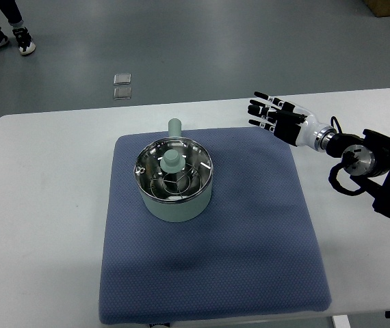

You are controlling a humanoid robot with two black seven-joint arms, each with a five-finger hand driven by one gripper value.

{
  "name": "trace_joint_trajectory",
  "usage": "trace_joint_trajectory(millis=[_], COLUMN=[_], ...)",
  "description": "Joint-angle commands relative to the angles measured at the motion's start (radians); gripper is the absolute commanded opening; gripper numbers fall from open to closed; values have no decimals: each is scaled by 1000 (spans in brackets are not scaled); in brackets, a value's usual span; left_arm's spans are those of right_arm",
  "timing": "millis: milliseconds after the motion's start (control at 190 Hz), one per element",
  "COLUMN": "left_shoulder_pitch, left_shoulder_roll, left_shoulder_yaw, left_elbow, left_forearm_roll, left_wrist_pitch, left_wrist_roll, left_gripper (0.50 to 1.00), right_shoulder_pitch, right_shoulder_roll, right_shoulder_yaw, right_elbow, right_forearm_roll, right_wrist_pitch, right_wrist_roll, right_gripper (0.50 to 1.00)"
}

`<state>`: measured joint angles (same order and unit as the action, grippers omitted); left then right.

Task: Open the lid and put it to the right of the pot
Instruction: 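Move the right hand over the pot toward the green lid knob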

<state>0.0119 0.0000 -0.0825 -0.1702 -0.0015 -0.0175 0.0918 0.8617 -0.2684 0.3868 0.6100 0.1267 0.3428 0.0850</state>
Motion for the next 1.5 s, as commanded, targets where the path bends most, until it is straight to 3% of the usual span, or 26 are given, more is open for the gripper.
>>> trace_joint_trajectory(millis=[0,395,564,848,1027,1032,1185,1496], left_shoulder_pitch=[-13,-7,-6,-6,-6,-6,-6,-6], left_shoulder_roll=[0,0,0,0,0,0,0,0], left_shoulder_yaw=[4,3,4,4,4,4,4,6], left_elbow=[0,1,1,0,1,1,1,1], left_forearm_roll=[0,0,0,0,0,0,0,0], left_wrist_pitch=[2,2,2,2,2,2,2,2], left_wrist_roll=[3,0,0,0,0,0,0,0], left_gripper=[1000,1000,1000,1000,1000,1000,1000,1000], right_shoulder_pitch=[0,25,86,230,300,325,421,577], right_shoulder_roll=[-3,-21,-25,-25,-17,-9,-3,117], right_shoulder_yaw=[1,9,7,7,0,0,-3,-121], right_elbow=[1,-1,1,66,105,115,139,189], right_forearm_roll=[-29,-174,-233,-573,-768,-885,-1147,-1467], right_wrist_pitch=[5,16,62,134,183,203,266,268], right_wrist_roll=[1,39,53,130,142,154,220,246], right_gripper=[938,934,934,934,936,936,936,936])
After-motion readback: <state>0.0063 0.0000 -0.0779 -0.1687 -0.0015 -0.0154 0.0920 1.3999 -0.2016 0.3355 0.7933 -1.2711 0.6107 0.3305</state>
